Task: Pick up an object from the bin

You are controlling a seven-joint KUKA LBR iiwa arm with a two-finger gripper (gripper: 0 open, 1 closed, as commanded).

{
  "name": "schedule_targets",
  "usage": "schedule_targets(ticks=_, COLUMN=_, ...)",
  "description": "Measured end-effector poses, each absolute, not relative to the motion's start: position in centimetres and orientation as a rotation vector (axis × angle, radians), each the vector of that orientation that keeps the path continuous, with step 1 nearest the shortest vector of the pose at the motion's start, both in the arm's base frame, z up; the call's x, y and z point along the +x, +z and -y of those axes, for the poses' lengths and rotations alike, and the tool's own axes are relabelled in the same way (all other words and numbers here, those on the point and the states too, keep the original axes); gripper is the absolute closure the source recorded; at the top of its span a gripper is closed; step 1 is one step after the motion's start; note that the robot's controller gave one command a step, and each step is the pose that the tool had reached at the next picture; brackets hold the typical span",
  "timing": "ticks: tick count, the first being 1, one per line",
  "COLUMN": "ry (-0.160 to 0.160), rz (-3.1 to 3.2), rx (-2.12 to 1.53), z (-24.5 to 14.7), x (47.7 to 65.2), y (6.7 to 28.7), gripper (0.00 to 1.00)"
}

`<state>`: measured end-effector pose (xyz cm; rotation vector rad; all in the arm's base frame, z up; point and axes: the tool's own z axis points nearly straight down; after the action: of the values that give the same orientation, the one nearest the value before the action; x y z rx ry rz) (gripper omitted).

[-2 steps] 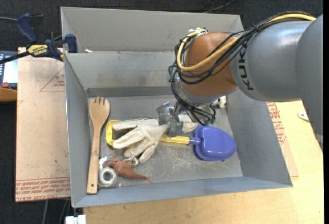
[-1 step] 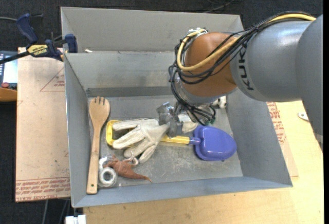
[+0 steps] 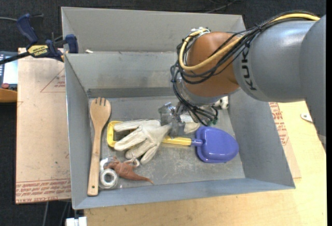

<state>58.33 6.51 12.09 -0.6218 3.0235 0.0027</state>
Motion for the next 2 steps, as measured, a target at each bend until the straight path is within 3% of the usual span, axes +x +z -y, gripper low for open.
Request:
schedule_targets(ticks=1, ry=-0.015, rz=-2.783, rx=-1.330, z=-4.5, x=58.4, y=13.3, gripper=1.00)
schedule_targets(ticks=2, ry=0.005, rz=-3.010, rx=-0.671, z=-6.0, x=59.0, y=14.9, gripper=1.00)
